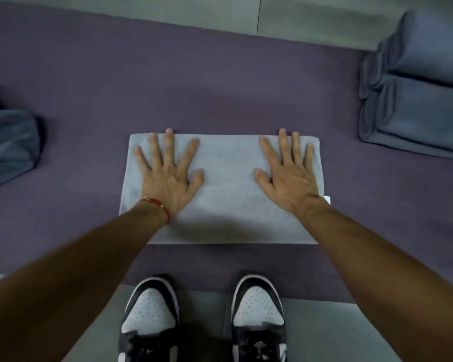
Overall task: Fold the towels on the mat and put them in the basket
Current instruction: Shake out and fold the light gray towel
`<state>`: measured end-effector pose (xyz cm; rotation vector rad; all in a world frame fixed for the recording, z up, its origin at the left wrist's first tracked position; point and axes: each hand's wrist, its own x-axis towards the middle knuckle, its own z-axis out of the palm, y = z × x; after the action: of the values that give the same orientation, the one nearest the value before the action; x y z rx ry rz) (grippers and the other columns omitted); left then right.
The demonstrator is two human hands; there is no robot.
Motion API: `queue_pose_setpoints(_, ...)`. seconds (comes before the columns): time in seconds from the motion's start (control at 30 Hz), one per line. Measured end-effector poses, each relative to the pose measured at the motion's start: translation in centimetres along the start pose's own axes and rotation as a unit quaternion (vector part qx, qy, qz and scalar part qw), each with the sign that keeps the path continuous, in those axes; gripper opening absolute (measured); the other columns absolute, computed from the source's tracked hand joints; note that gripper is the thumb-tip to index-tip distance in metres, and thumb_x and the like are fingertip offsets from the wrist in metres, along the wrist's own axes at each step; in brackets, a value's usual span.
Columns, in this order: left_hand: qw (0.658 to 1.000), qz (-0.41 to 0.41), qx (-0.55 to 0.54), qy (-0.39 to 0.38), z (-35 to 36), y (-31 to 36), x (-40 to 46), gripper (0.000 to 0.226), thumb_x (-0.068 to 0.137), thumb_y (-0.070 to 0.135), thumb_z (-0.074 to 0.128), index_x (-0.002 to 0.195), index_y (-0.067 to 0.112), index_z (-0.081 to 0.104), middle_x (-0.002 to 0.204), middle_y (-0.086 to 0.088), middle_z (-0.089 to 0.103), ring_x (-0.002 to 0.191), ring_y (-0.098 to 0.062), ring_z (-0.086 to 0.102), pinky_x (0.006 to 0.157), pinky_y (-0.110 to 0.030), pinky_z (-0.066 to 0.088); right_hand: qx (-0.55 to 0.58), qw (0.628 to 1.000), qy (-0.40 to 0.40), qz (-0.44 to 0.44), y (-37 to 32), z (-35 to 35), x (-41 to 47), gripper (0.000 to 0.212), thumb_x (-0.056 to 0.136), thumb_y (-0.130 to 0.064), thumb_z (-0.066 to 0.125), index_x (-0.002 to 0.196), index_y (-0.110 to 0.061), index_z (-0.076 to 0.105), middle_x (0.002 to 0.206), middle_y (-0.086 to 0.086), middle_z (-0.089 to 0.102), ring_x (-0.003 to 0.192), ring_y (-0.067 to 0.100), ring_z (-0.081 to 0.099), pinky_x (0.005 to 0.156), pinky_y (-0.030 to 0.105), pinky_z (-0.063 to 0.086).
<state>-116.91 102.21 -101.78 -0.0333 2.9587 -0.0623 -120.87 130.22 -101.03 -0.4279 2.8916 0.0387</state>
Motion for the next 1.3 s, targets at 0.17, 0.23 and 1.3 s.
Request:
queue_pose_setpoints(0.17,1.0,0.016,-0.012,0.012,0.4,0.1,0.2,0.073,0.092,0.064,0.015,0.156,0.037,-0.006,0.164,-0.017,-0.003,0.147,-0.049,-0.002,0.108,-0.076,0.007,0.0,1.0,0.002,0.001,0.5,1.0,0.5,0.079,0.094,-0.065,0.024,0.16,-0.03,-0.001,0.166,0.02,-0.009,0.152,0.041,-0.011,0.116,0.07,0.001)
queue_pose_setpoints(0.23,1.0,0.016,-0.012,0.006,0.1,0.0,0.2,0.074,0.091,0.065,0.015,0.156,0.036,-0.006,0.164,-0.018,-0.004,0.147,-0.049,-0.001,0.107,-0.077,0.009,0.005,1.0,-0.007,0.0,0.4,0.6,0.6,0.08,0.093,-0.066,0.022,0.16,-0.029,-0.001,0.166,0.02,-0.009,0.152,0.041,-0.011,0.116,0.07,0.001)
queue_pose_setpoints(1.3,0.998,-0.04,-0.022,0.032,-6.7,-5.5,7.6,0.05,0.09,0.036,0.051,0.134,0.012,0.045,0.142,-0.024,0.038,0.129,-0.045,0.038,0.097,-0.055,0.039,0.17,0.944,0.102,0.265,3.8,-5.4,6.1,0.052,0.089,-0.032,0.064,0.134,-0.011,0.048,0.139,0.02,0.047,0.128,0.04,0.044,0.1,0.05,0.041)
